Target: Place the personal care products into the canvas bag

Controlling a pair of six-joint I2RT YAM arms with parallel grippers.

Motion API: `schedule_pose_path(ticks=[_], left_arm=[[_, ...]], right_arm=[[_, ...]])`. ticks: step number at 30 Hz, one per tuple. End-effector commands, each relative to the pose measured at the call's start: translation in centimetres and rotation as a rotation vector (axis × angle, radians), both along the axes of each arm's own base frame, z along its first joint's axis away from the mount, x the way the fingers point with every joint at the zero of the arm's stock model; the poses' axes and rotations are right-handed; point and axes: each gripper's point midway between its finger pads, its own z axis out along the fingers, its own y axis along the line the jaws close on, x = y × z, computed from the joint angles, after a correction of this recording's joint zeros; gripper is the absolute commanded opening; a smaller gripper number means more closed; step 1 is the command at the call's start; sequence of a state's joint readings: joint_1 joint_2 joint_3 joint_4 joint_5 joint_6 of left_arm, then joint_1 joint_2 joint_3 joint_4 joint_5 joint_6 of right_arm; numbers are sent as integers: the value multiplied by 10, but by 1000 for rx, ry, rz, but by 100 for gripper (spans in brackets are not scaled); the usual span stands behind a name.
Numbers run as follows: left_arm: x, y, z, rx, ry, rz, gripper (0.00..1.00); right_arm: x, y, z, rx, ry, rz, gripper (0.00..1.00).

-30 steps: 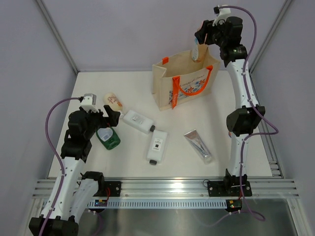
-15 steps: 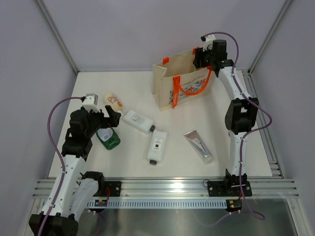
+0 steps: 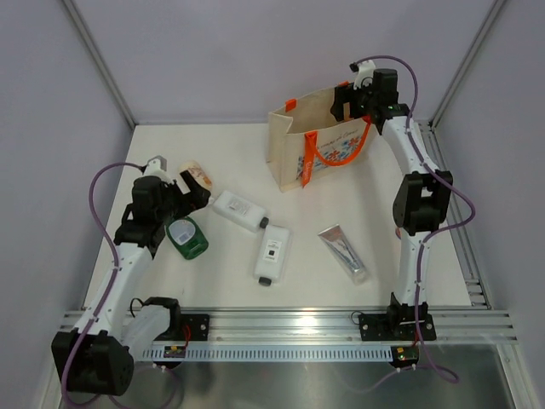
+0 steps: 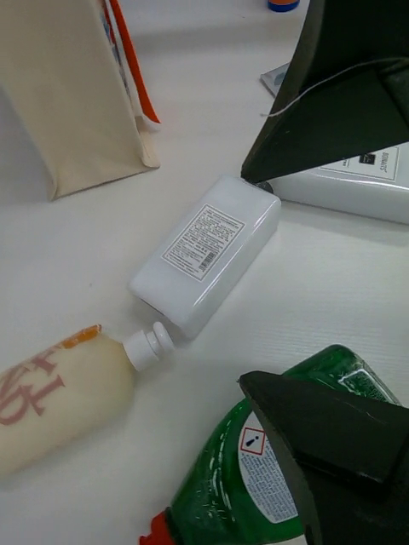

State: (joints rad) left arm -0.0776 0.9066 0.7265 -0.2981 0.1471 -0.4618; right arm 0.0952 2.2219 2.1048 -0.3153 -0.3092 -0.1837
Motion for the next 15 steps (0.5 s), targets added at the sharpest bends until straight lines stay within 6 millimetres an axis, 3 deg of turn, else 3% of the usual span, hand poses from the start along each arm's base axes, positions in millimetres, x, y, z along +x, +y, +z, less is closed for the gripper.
schedule_pose_path(ticks=[1,4,5,7,8,9,11,13,14,15], left_arm=[[18,12,3,-115,91,208,99],[33,26,-4,-112,155,330,99],[38,32,-6,-98,163,372,99],[50,37,-6,-81,163,399,99],[64,38,-7,-69,177,411,99],[70,39,-10,-52,194,414,99],[92,41,-21,-6,243,414,99],[105,42,-30,24,282,409,99],[110,43,-52,61,346,404,99],[121,43,-48,62,343,400,99]], right_arm=[[-37,7,143,61,-212,91,99],[-76,12,191,95,-248,167,99],[-99,15,212,101,-268,198,100],[-122,18,223,108,-268,238,99],[-151,23,245,120,-297,284,99],[-160,26,234,127,-266,303,99],[-199,34,234,155,-249,376,99],[-224,38,228,174,-232,419,99],[-246,42,215,189,-202,457,99],[-255,43,207,187,-190,472,99]])
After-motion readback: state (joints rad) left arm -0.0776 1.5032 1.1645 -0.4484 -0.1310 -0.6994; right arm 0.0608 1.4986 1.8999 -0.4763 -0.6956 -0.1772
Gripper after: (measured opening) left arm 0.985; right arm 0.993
